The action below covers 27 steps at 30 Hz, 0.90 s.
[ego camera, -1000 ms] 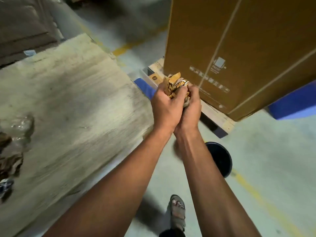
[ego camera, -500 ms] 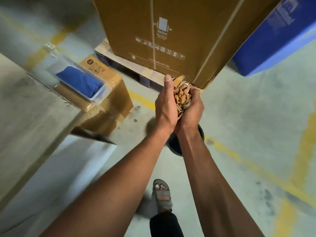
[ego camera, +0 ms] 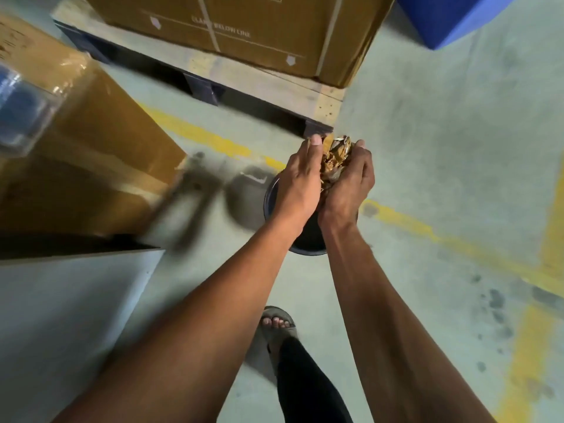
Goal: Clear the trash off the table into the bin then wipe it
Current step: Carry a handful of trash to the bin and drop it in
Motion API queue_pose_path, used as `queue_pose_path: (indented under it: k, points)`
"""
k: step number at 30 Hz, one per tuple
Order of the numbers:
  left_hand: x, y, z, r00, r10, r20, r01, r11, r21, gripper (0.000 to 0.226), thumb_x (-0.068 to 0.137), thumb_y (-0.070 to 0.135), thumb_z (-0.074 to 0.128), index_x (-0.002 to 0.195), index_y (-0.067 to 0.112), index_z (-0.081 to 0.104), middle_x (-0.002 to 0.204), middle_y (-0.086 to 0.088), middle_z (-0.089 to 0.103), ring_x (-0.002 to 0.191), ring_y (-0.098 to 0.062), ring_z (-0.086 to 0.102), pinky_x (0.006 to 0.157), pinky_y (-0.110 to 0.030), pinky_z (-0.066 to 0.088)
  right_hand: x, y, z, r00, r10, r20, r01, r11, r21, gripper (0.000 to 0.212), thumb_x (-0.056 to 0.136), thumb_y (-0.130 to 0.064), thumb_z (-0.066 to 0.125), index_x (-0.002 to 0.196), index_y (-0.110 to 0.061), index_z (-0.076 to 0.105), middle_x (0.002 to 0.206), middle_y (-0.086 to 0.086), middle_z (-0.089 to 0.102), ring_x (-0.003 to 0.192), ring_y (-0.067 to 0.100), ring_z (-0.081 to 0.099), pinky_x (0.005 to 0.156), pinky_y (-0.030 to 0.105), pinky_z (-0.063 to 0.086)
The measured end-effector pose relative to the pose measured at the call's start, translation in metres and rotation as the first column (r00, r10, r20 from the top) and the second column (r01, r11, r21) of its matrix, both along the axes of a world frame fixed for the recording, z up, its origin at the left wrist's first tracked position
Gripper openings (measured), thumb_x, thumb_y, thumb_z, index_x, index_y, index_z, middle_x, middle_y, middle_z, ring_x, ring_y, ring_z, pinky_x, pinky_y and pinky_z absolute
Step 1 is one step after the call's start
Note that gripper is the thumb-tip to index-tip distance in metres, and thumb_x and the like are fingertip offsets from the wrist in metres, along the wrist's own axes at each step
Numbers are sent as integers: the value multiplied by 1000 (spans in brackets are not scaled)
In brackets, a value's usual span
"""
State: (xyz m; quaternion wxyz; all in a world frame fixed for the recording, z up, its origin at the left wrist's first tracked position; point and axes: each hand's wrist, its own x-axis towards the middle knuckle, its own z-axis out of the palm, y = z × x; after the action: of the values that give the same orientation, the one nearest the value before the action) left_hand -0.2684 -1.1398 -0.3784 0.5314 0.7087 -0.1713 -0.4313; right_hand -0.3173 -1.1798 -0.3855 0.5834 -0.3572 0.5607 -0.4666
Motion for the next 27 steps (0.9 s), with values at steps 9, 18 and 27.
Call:
queue_pose_path:
  k: [9, 18, 27]
  points:
    - [-16, 2, -151, 998, 14, -56, -15, 1000, -9, 41, 97, 71, 49, 124, 53, 73, 130, 13, 76, 125, -11, 70, 115, -47, 52, -33, 3, -151, 972, 161, -172, -149, 985, 82, 32, 114, -42, 44, 107, -21, 68, 98, -5, 75, 94, 11, 70, 94, 37, 58]
    - [-19, 0, -231, 995, 18, 102, -34, 988, 151, 33, 101, 59, 64, 133, 53, 71, 143, 8, 68, 131, -12, 64, 112, -41, 55, -51, -15, -213, 954, 281, -107, -224, 901, 371, 49, 98, -56, 39, 112, -24, 74, 108, 4, 81, 106, 24, 76, 103, 47, 59]
    - [-19, 3, -194, 989, -104, 100, 87, 983, 163, 63, 93, 67, 71, 152, 49, 56, 160, 6, 53, 147, -14, 49, 122, -39, 42, -47, -10, -210, 936, 247, -250, -181, 948, 260, 25, 108, -19, 54, 119, -28, 74, 122, 0, 78, 118, 20, 73, 107, 46, 58]
